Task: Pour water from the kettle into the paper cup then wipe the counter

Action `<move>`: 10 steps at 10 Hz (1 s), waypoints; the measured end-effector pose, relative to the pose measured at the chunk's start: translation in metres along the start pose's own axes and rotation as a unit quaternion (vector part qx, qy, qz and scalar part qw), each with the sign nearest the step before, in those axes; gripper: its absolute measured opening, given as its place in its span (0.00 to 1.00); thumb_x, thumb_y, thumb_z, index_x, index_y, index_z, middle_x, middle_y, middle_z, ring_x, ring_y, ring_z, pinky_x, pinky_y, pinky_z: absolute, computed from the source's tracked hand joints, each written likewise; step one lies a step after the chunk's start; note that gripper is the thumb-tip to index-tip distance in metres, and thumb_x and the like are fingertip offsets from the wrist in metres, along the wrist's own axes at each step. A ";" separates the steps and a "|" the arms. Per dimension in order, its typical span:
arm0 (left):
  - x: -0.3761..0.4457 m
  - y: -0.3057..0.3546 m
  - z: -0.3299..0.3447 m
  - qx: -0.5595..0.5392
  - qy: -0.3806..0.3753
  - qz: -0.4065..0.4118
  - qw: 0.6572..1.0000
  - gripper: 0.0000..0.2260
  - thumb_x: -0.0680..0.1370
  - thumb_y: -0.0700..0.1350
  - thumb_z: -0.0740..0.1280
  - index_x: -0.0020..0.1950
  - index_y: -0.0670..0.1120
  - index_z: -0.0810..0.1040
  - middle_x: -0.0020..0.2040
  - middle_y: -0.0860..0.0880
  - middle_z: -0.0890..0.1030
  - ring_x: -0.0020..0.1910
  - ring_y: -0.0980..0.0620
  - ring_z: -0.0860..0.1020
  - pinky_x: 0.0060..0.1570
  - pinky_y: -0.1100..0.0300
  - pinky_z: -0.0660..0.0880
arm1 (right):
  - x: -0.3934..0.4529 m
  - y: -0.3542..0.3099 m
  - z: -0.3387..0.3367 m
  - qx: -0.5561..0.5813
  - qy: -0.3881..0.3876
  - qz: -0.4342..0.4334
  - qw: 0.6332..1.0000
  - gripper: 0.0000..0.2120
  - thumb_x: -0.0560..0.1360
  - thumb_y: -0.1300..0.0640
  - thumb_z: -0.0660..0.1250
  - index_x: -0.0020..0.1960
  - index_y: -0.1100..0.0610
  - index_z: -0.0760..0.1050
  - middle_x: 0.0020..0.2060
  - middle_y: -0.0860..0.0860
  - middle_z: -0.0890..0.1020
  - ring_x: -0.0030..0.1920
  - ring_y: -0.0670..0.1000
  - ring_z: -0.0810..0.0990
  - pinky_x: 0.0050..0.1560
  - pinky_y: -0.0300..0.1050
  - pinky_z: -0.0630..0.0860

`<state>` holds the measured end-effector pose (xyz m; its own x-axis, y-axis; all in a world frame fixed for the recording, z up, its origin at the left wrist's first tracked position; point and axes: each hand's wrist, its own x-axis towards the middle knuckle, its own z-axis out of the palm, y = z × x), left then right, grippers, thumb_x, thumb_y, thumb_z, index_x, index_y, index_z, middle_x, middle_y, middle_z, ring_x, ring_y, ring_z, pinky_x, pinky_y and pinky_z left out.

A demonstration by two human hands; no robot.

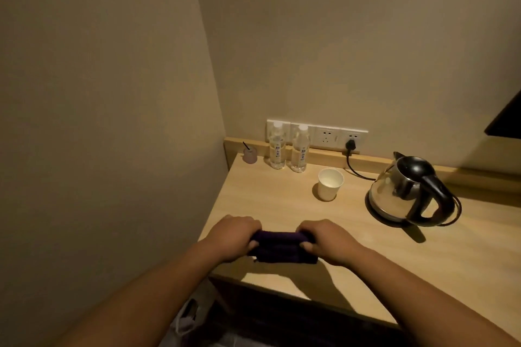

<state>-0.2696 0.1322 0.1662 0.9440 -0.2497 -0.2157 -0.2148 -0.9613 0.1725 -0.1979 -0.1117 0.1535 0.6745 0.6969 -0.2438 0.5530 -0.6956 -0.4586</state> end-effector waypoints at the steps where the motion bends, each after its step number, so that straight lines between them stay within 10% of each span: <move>1: 0.040 -0.026 0.007 -0.025 0.054 -0.034 0.998 0.06 0.77 0.47 0.65 0.53 0.51 0.76 0.49 0.49 0.79 0.47 0.47 0.77 0.47 0.51 0.72 | 0.050 0.012 -0.010 -0.035 0.052 0.000 0.998 0.08 0.74 0.52 0.67 0.53 0.50 0.76 0.46 0.49 0.81 0.45 0.51 0.78 0.41 0.47 0.75; 3: 0.089 -0.061 0.043 -0.034 0.149 -0.043 0.987 0.09 0.73 0.40 0.68 0.51 0.49 0.80 0.47 0.50 0.82 0.45 0.48 0.78 0.44 0.54 0.74 | 0.104 0.036 0.023 -0.110 0.180 -0.032 0.977 0.08 0.72 0.59 0.69 0.51 0.54 0.78 0.49 0.53 0.82 0.49 0.54 0.78 0.48 0.50 0.75; 5: 0.055 -0.077 0.133 0.052 0.061 0.060 0.995 0.22 0.61 0.44 0.81 0.54 0.48 0.84 0.56 0.48 0.83 0.54 0.51 0.82 0.56 0.54 0.77 | 0.069 0.036 0.132 -0.104 0.102 0.027 0.989 0.20 0.74 0.46 0.63 0.64 0.51 0.73 0.64 0.50 0.76 0.64 0.52 0.72 0.66 0.48 0.67; 8: 0.040 -0.088 0.151 0.082 -0.078 0.053 0.992 0.32 0.80 0.62 0.41 0.79 0.47 0.42 0.77 0.49 0.37 0.77 0.50 0.39 0.71 0.49 0.31 | 0.053 0.032 0.148 -0.147 0.022 0.058 0.987 0.35 0.78 0.34 0.40 0.78 0.54 0.49 0.77 0.52 0.48 0.77 0.52 0.43 0.73 0.54 0.36; 9: 0.038 -0.084 0.142 0.081 -0.082 0.040 0.993 0.31 0.81 0.61 0.45 0.79 0.47 0.43 0.78 0.47 0.39 0.77 0.50 0.38 0.72 0.49 0.32 | 0.050 0.031 0.139 -0.132 0.043 0.056 0.989 0.32 0.78 0.36 0.45 0.77 0.53 0.55 0.76 0.49 0.53 0.76 0.53 0.50 0.74 0.56 0.42; 10: 0.032 -0.070 0.133 0.045 -0.060 0.030 0.997 0.28 0.81 0.55 0.51 0.79 0.46 0.52 0.80 0.45 0.50 0.78 0.46 0.51 0.75 0.48 0.44 | 0.040 0.025 0.125 -0.081 0.084 0.052 0.992 0.21 0.76 0.43 0.55 0.66 0.50 0.69 0.62 0.49 0.77 0.60 0.54 0.75 0.61 0.51 0.70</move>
